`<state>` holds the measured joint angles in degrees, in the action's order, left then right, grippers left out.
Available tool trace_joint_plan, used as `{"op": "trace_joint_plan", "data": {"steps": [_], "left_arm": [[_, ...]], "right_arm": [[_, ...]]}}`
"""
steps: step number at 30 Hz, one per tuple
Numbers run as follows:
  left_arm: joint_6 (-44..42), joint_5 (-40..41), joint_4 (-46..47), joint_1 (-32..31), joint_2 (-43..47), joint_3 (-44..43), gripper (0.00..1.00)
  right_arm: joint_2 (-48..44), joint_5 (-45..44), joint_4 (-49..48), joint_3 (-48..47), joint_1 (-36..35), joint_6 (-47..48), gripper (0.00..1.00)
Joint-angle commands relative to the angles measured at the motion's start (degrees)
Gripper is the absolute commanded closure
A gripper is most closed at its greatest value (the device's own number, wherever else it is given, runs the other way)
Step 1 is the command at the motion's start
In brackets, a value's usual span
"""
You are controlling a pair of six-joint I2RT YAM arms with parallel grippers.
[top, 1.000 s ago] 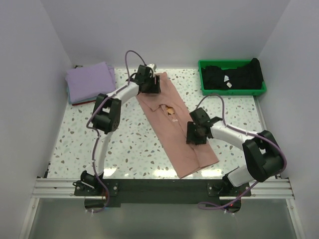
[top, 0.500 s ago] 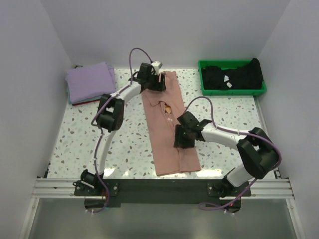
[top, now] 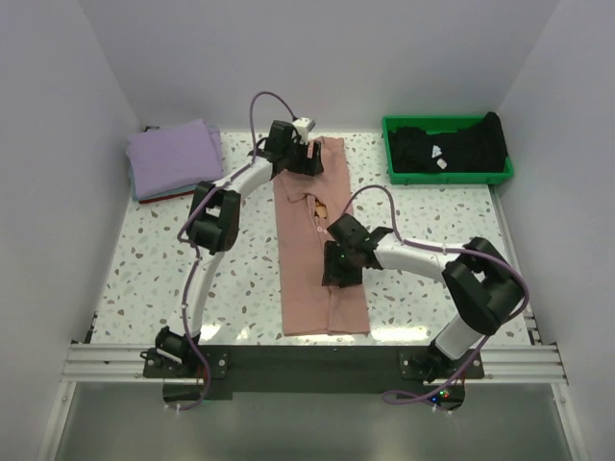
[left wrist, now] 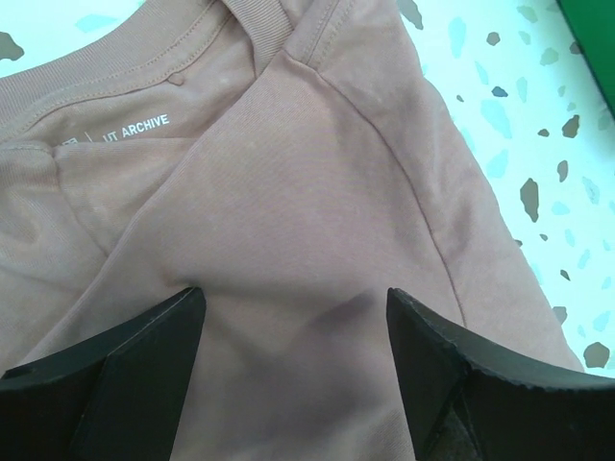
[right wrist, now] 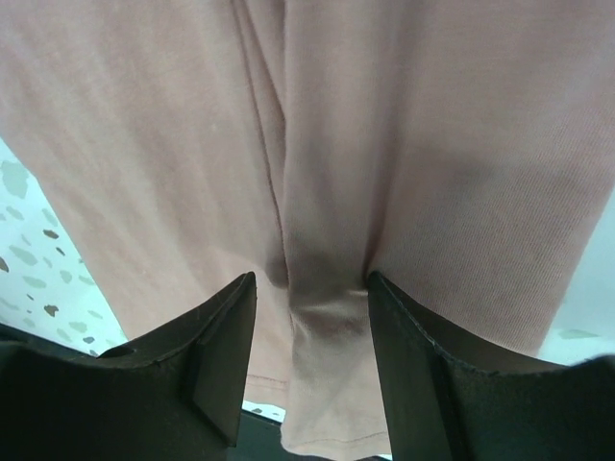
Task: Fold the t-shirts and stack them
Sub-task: Fold the tshirt
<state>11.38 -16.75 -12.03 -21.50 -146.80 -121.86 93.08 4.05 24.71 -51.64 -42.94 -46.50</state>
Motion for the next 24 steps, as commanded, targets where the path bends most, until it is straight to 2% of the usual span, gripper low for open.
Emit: {"op": "trace_joint_plan", "data": {"steps": [1, 6, 10, 12, 13, 15, 19, 20, 24], "left_arm": [[-0.3, 0.67, -6.34, 0.75, -2.63, 2.59, 0.16], [-0.04, 0.85, -5.64, 0.67, 5.19, 5.4, 0.09], [0.66, 0.93, -5.63, 0.67, 16.86, 7.69, 0.07], [2.15, 1.11, -5.37, 0.58, 21.71, 11.37, 0.06], [2.94, 1.2, -4.94, 0.58, 27.13, 13.65, 0.06], [5.49, 2.24, -3.97, -0.03, 32.69, 22.16, 0.06], [7.69, 7.25, -4.66, -3.37, 47.18, 38.68, 0.07], [8.48, 8.48, -5.8, -5.38, 49.31, 45.07, 0.08], [14.01, 12.44, -7.22, -9.61, 58.54, 60.4, 0.1]], "right_arm": [[1.93, 1.05, 4.55, -2.05, -2.76, -1.4, 0.46], [0.09, -1.33, 9.74, -7.59, -4.61, -0.08, 0.45], [-3.33, -3.0, 15.01, -13.12, -4.88, 1.32, 0.44], [-6.22, -3.87, 17.91, -13.93, -4.96, 1.94, 0.43], [-7.2, -3.88, 18.7, -13.93, -4.88, 2.03, 0.43], [-9.92, -5.89, 21.25, -12.79, -4.87, 2.38, 0.42], [-14.85, -7.56, 22.58, -4.56, -4.87, 1.15, 0.42], [-15.73, -7.57, 22.31, -2.96, -4.87, 0.28, 0.43], [-20.56, -6.96, 21.52, 4.16, -4.87, -2.01, 0.44]]}}
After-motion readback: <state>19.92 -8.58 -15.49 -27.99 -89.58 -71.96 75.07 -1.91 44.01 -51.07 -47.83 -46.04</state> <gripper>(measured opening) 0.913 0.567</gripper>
